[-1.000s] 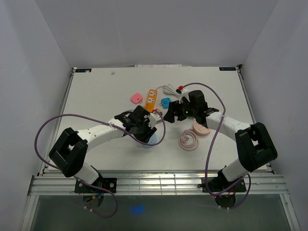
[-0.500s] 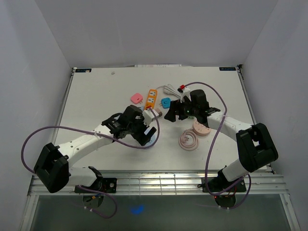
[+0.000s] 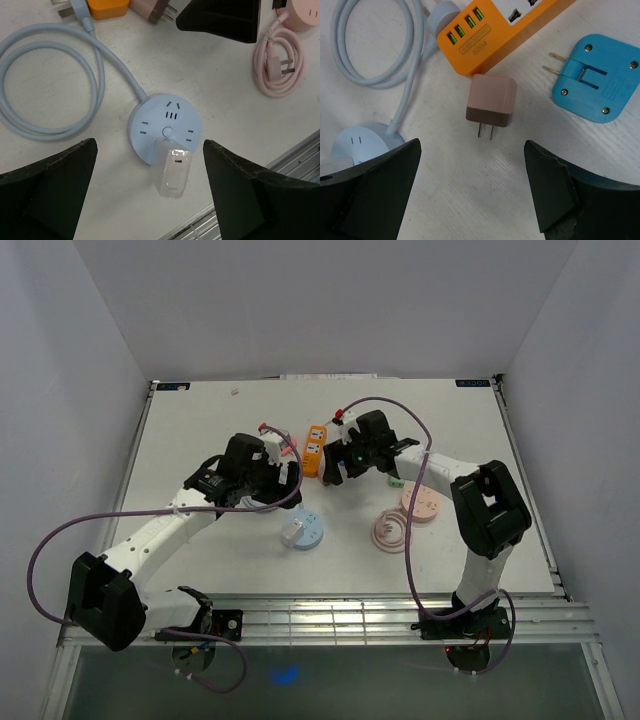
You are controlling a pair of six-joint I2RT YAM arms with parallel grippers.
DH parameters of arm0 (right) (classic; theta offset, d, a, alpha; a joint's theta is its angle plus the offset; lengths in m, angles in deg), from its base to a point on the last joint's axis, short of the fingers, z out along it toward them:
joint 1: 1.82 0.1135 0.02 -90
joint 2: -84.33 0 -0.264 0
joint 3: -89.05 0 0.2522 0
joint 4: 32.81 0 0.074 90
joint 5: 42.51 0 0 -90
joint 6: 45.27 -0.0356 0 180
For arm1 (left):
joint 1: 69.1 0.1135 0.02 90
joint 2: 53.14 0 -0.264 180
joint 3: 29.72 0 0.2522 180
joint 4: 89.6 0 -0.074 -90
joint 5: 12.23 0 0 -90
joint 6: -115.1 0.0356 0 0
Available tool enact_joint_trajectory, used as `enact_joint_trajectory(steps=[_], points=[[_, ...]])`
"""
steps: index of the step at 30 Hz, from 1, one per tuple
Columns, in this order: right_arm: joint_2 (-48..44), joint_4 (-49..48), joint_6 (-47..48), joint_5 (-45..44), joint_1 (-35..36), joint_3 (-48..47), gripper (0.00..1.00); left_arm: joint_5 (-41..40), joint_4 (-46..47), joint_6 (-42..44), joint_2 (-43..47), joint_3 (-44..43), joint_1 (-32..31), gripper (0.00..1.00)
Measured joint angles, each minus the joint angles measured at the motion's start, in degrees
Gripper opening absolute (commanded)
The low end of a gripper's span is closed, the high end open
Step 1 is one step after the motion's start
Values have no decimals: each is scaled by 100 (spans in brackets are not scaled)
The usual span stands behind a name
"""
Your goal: Insert the plug
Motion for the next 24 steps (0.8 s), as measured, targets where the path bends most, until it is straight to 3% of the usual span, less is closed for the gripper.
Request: enact_joint_trajectory(steps=[6,14,24], points=[[614,472,240,-461,267,-750,88,616,37,-573,42,55,822,98],[1294,1019,472,-1019,442,-1464,82,1196,35,-826,236,57,1294,98],[1589,1300,695,-1346,522,-1709,50,1545,15,-868,256,57,1596,98]])
